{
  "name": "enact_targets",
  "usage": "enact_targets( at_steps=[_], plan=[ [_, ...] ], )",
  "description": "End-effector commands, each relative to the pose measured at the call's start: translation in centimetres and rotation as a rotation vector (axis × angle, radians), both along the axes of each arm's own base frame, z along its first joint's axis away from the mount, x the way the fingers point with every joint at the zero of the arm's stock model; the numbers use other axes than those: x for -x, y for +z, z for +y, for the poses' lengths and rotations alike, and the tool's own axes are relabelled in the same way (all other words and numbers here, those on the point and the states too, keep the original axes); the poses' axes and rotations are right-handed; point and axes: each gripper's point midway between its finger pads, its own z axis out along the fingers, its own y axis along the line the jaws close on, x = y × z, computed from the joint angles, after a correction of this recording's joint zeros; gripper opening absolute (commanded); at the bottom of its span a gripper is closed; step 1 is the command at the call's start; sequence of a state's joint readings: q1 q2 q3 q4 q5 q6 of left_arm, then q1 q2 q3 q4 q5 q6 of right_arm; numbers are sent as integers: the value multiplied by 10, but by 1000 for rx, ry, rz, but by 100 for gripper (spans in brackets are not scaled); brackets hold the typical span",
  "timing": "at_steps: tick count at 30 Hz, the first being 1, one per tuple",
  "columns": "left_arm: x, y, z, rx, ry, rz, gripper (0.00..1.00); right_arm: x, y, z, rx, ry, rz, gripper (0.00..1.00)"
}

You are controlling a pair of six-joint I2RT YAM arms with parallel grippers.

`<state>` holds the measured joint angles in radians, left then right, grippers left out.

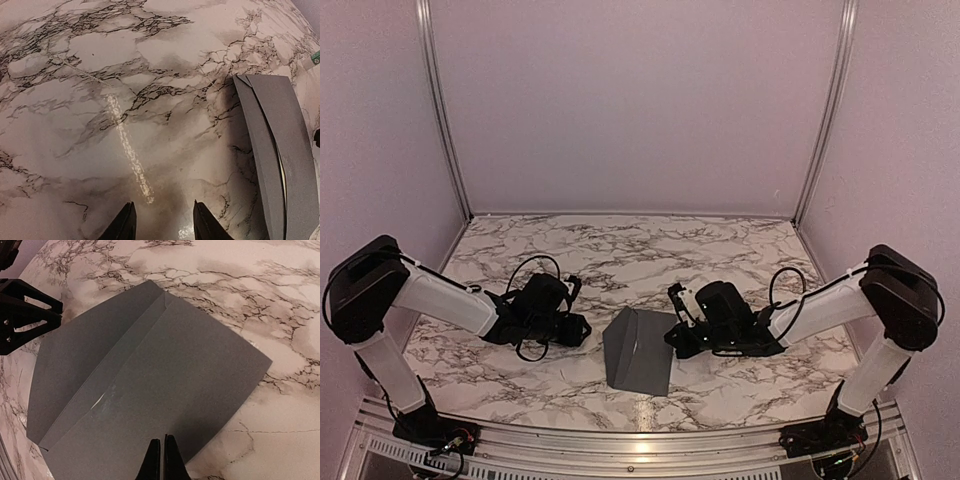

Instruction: Place the letter into the envelope and seal it

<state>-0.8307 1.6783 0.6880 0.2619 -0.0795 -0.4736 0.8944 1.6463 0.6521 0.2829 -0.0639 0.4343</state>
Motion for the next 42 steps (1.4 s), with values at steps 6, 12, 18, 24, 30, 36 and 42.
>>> enact_targets(
  at_steps=[6, 12, 18, 24, 30, 36, 42],
  plan=[
    [3, 10, -44, 70, -122, -7, 40, -10, -10, 13, 16, -8, -5, 0],
    [16, 15, -63, 100, -206, 9, 39, -9, -18, 11, 34, -13, 7, 0],
    [24, 20, -76, 114, -245, 5, 39, -8, -24, 11, 42, -11, 17, 0],
    [33, 20, -94, 121, -294, 10, 38, -7, -26, 13, 37, -2, 26, 0],
    [34, 15, -103, 113, -312, 12, 38, -5, -26, 13, 36, 3, 30, 0],
    [36, 7, -109, 102, -322, 22, 38, -5, -25, 13, 34, 5, 30, 0],
    [33, -7, -105, 57, -303, 32, 35, -3, -15, 18, 2, 29, 21, 0]
  ],
)
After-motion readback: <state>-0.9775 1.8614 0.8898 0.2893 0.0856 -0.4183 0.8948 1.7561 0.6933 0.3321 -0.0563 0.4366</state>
